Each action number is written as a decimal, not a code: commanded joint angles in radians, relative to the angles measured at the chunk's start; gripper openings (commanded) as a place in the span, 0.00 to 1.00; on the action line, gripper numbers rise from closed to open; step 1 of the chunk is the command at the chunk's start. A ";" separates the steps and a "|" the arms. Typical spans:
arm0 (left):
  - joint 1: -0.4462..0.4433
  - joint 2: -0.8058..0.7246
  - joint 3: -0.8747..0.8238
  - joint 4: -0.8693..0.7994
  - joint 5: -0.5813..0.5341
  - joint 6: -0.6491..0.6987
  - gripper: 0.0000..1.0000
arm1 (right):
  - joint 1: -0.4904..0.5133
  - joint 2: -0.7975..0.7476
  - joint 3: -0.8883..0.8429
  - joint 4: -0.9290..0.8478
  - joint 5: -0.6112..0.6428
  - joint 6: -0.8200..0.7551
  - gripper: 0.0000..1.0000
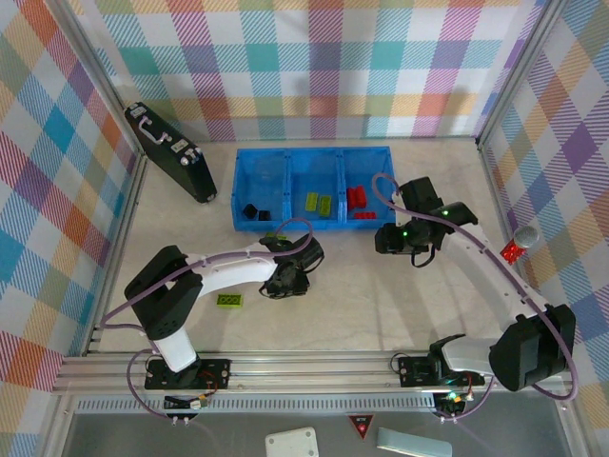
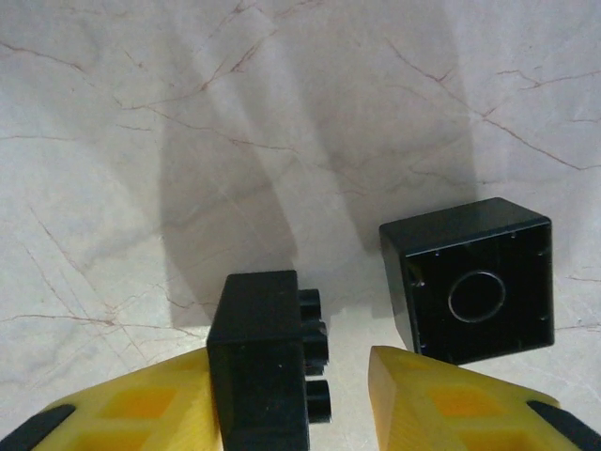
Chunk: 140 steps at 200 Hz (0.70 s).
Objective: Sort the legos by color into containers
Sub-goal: Pick up the lego from the middle-left of the table.
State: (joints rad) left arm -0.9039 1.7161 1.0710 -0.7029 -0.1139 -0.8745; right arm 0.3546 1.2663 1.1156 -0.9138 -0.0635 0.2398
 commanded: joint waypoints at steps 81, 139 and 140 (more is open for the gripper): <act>-0.009 0.004 0.018 -0.024 -0.052 0.032 0.33 | 0.000 -0.037 -0.020 -0.023 -0.030 0.024 0.45; -0.009 -0.003 0.011 -0.012 -0.035 0.038 0.28 | 0.000 -0.054 -0.033 -0.027 -0.037 0.038 0.45; -0.009 -0.003 0.011 -0.012 -0.035 0.038 0.28 | 0.000 -0.055 -0.033 -0.027 -0.037 0.038 0.45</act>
State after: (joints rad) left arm -0.9039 1.7260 1.0714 -0.7029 -0.1432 -0.8448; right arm 0.3546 1.2411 1.1030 -0.9207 -0.0799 0.2558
